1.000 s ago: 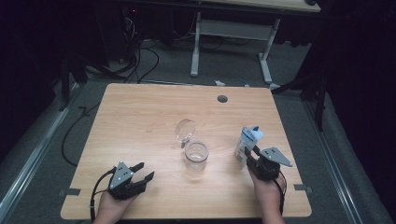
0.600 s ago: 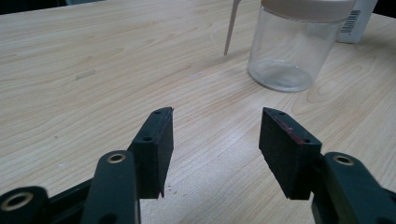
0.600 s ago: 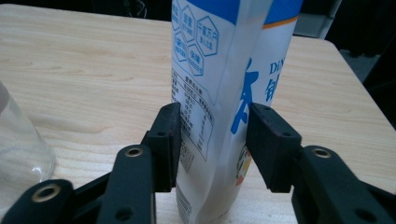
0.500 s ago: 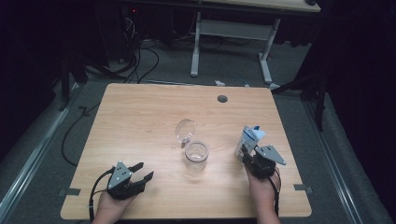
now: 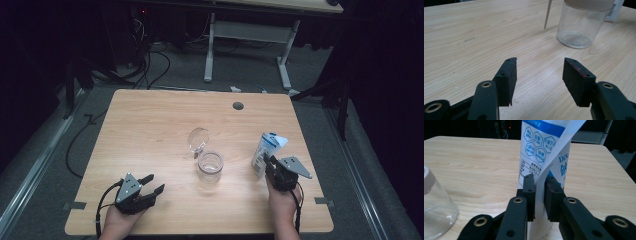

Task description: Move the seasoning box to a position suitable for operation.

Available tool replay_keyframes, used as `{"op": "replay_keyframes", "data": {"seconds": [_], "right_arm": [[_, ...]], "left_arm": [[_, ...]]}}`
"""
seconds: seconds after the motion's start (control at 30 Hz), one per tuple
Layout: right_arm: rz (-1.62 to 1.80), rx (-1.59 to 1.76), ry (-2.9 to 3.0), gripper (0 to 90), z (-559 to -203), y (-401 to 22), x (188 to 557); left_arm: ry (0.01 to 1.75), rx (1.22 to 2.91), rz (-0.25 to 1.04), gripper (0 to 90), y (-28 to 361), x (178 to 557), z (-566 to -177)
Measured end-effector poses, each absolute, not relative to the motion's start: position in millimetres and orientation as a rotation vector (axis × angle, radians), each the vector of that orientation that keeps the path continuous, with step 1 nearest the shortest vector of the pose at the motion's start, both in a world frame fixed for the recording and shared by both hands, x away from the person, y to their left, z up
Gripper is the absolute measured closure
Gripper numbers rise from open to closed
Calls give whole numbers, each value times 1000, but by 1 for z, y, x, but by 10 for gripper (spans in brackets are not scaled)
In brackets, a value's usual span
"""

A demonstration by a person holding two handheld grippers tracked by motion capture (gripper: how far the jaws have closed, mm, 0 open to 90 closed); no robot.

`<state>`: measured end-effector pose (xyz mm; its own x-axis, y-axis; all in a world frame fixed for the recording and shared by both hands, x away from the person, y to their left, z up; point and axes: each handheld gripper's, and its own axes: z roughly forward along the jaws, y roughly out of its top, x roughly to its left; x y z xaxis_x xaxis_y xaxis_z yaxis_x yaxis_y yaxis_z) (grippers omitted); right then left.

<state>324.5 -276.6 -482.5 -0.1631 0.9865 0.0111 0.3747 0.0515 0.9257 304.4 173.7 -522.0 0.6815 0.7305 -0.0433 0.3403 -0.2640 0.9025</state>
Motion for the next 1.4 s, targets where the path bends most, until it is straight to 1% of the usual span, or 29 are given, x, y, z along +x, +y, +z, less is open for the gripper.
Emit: {"op": "replay_keyframes", "data": {"seconds": [0.2, 0.37, 0.43, 0.57, 0.7, 0.73, 1.07, 1.4], "right_arm": [[1104, 1406, 1692, 845, -474, -282, 330], [1085, 1407, 1761, 855, -466, -284, 332], [1088, 1405, 1776, 855, -464, -285, 332], [1099, 1411, 1805, 855, -462, -288, 334], [1094, 1407, 1829, 855, -461, -290, 336], [1092, 1404, 1838, 856, -460, -289, 337], [1044, 1391, 1934, 864, -444, -288, 343], [1017, 1348, 2066, 864, -423, -285, 336]], "left_arm": [[829, 1862, 453, 451, 174, 304, -522], [811, 1861, 443, 437, 174, 303, -521], [812, 1849, 469, 424, 174, 302, -520], [802, 1858, 448, 417, 172, 302, -522], [785, 1870, 451, 345, 171, 302, -522], [776, 1868, 448, 340, 170, 301, -522], [772, 1866, 418, 353, 170, 302, -523], [765, 1850, 418, 368, 171, 301, -524]]}}
